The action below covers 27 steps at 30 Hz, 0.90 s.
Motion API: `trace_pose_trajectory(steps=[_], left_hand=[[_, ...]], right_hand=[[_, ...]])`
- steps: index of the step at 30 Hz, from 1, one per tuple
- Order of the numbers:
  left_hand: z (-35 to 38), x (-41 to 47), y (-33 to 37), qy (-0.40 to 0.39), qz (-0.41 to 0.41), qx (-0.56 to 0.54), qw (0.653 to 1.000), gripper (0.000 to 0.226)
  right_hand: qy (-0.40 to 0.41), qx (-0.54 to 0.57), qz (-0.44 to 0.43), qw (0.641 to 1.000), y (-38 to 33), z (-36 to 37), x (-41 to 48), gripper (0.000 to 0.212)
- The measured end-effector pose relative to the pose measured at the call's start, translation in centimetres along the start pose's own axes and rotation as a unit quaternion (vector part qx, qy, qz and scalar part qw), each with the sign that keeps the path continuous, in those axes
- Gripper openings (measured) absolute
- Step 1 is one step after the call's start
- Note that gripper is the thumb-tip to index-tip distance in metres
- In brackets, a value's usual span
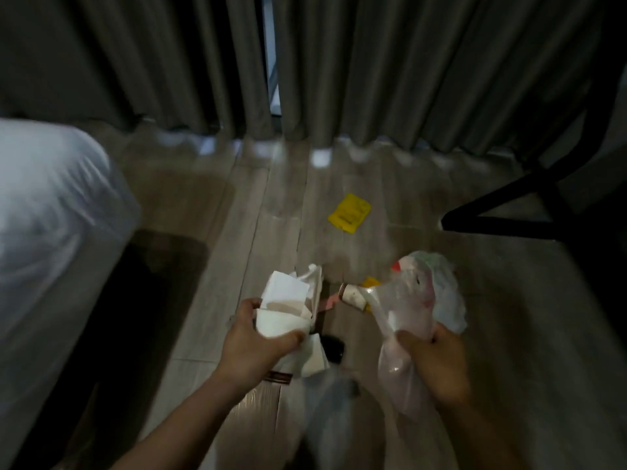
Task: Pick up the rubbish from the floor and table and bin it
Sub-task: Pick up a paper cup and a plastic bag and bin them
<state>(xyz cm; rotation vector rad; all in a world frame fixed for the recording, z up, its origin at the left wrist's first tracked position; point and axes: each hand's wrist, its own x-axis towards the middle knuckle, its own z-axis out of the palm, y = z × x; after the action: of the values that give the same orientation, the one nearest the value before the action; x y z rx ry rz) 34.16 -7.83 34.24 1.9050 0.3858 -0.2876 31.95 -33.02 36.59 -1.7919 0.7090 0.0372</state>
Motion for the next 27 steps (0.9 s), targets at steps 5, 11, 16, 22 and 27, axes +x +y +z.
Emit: trace_pose_trajectory(steps=[5,11,16,22,27], left_hand=[[-3.9,-8.3,13.4,0.011,-0.004,-0.023,1.0,0.069],[-7.7,-18.8,30.4,-0.002,0.043,-0.018,0.999,0.066],[-8.7,-25.4,43.4,0.021,0.101,-0.048,0.994,0.064],[-9.2,-30.8,52.1,0.004,0.17,-0.124,0.978,0.053],[-10.8,-33.2,56.5,-0.048,0.242,-0.155,0.957,0.058]], right_hand=[[0.003,0.038,0.016,0.999,-12.0,-6.8,-8.1,0.013],[0.052,0.076,0.02,0.996,-26.4,-16.7,-17.0,0.018],[0.078,0.087,-0.047,0.992,-37.7,-24.1,-22.1,0.018],[0.141,0.105,-0.134,0.975,-45.8,-30.6,-26.7,0.013],[0.217,0.151,-0.177,0.948,-48.5,-32.5,-31.8,0.021]])
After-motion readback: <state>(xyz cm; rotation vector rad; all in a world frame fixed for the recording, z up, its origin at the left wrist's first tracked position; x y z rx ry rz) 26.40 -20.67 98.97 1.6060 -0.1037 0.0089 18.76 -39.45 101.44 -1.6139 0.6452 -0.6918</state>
